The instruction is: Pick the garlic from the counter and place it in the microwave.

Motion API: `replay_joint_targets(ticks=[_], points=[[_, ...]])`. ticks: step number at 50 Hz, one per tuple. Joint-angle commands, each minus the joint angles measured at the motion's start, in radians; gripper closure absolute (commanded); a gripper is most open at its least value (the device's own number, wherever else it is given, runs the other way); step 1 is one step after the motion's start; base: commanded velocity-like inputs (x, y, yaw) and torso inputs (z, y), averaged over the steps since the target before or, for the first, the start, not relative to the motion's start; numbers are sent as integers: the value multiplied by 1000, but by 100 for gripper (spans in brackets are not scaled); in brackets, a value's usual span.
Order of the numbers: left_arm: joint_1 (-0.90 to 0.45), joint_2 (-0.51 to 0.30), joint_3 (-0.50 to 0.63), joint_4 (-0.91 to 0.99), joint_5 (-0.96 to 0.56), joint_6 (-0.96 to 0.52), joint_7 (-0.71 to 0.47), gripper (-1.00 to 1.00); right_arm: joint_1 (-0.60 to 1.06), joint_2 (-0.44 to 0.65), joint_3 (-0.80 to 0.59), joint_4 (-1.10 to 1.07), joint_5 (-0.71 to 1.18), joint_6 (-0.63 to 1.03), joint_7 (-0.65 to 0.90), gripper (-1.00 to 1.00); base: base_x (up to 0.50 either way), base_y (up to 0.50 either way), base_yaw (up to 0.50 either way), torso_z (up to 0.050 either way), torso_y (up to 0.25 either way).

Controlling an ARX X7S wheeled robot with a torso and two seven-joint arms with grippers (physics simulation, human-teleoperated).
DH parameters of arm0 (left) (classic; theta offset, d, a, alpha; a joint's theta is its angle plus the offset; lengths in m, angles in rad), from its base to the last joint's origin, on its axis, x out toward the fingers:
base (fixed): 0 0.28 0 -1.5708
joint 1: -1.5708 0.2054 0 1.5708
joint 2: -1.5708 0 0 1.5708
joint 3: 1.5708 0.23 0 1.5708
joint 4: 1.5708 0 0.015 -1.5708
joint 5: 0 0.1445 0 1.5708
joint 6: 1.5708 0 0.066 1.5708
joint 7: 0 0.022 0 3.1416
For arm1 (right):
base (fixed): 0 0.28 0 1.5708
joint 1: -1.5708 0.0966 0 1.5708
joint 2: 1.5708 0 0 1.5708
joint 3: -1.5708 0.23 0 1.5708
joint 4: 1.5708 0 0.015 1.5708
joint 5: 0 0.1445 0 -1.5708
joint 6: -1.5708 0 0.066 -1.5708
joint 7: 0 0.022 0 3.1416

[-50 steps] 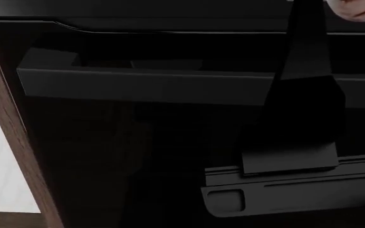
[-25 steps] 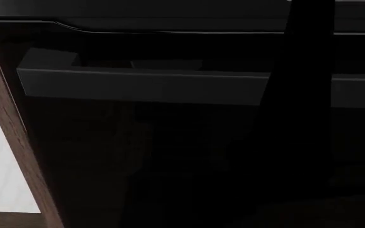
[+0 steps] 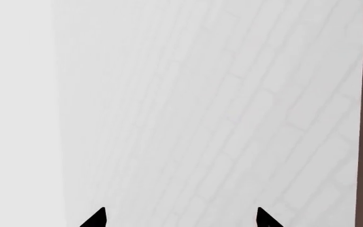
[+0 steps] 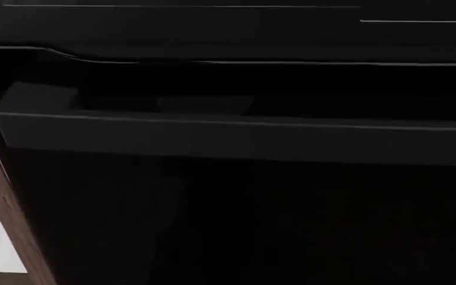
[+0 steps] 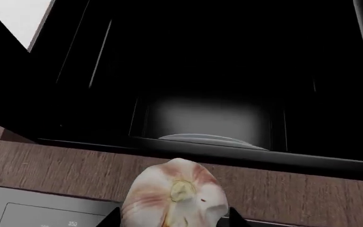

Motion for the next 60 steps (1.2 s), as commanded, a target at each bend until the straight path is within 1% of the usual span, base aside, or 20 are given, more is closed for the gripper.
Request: replay_joint_targets(ticks=[1,9,15,21,23,29,34,38,41,45,54,60], points=[[18,-3,-3,-7,12,18,-2,-100,49,16,-29,5,-3,-3,-10,100,406,-120,0,0,0],[36,-3,0,-17,23,34,-2,-100,66,18,-48,3,-5,-11,-11,100,412,-125,0,0,1],[44,-3,-3,-15,25,33,-2,-100,178,14,-105,56,19,15,-4,100,137,-41,0,0,3],[46,-3,-11,-8,19,25,-1,-100,290,-41,-166,184,-27,91,-51,100,0,0,0,0,0],[54,-3,-6,-12,27,33,0,-100,318,-64,-182,231,-56,123,-81,100,0,0,0,0,0],[54,-3,-15,-11,14,27,16,-100,308,-99,-201,326,-171,191,-177,100,0,0,0,0,0],[55,-3,-23,-8,11,20,18,-100,333,-137,-217,419,-279,247,-273,100,0,0,0,0,0],[57,-3,-27,-10,11,19,22,-100,316,-145,-218,462,-351,263,-334,100,0,0,0,0,0],[63,-3,-26,-15,14,25,25,-100,340,-168,-232,510,-395,286,-377,100,0,0,0,0,0],[78,-3,-17,-22,29,40,24,-100,396,-222,-260,618,-501,318,-479,100,0,0,0,0,0],[96,-3,-11,-21,49,50,14,-100,446,-298,-328,797,-673,335,-620,100,0,0,0,0,0],[95,-3,-20,-7,48,36,7,-100,457,-320,-357,904,-763,322,-710,100,0,0,0,0,0]])
